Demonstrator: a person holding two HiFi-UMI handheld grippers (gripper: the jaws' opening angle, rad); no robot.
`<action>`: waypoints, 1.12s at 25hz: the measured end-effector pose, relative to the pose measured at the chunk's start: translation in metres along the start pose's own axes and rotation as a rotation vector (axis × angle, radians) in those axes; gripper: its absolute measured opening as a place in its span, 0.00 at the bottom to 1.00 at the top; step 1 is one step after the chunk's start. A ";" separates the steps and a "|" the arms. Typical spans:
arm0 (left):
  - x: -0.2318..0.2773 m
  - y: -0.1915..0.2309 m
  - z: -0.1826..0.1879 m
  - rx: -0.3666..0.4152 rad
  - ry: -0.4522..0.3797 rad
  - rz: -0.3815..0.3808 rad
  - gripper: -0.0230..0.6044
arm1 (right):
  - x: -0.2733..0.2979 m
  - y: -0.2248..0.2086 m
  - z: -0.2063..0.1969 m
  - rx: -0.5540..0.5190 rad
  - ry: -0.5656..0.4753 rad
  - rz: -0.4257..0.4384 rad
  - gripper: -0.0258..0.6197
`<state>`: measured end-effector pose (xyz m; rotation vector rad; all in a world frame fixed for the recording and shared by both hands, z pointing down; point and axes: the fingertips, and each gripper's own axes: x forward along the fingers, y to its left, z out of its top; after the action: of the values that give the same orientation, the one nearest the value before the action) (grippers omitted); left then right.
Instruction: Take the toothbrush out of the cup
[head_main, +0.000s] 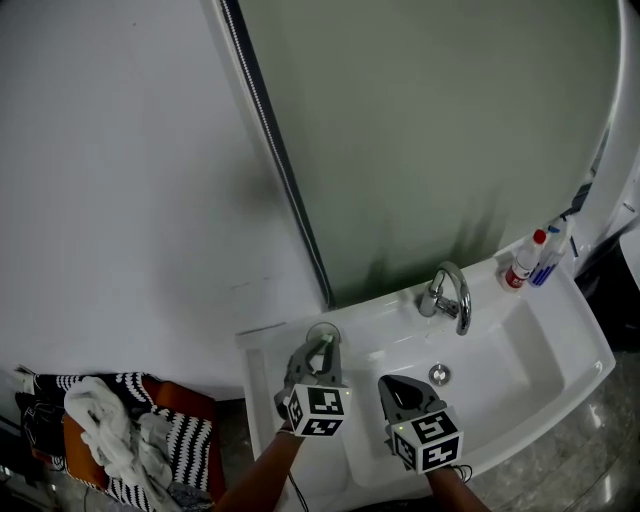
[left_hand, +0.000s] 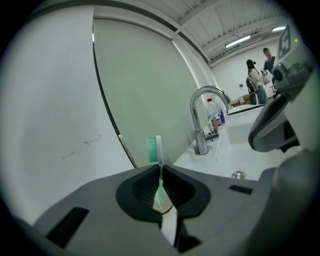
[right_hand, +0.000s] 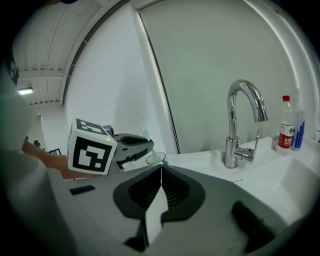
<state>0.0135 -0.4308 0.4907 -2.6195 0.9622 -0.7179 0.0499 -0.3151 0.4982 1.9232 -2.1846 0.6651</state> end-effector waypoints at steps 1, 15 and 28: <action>-0.002 0.001 0.004 -0.004 -0.006 0.006 0.08 | -0.001 0.001 0.001 -0.003 -0.003 0.005 0.06; -0.056 -0.006 0.055 -0.092 -0.072 0.117 0.08 | -0.027 0.012 0.013 -0.052 -0.034 0.134 0.06; -0.104 -0.046 0.051 -0.265 -0.039 0.216 0.08 | -0.056 0.025 0.004 -0.122 -0.036 0.271 0.06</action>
<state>-0.0034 -0.3245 0.4280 -2.6759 1.3871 -0.5149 0.0358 -0.2646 0.4668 1.6090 -2.4720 0.5234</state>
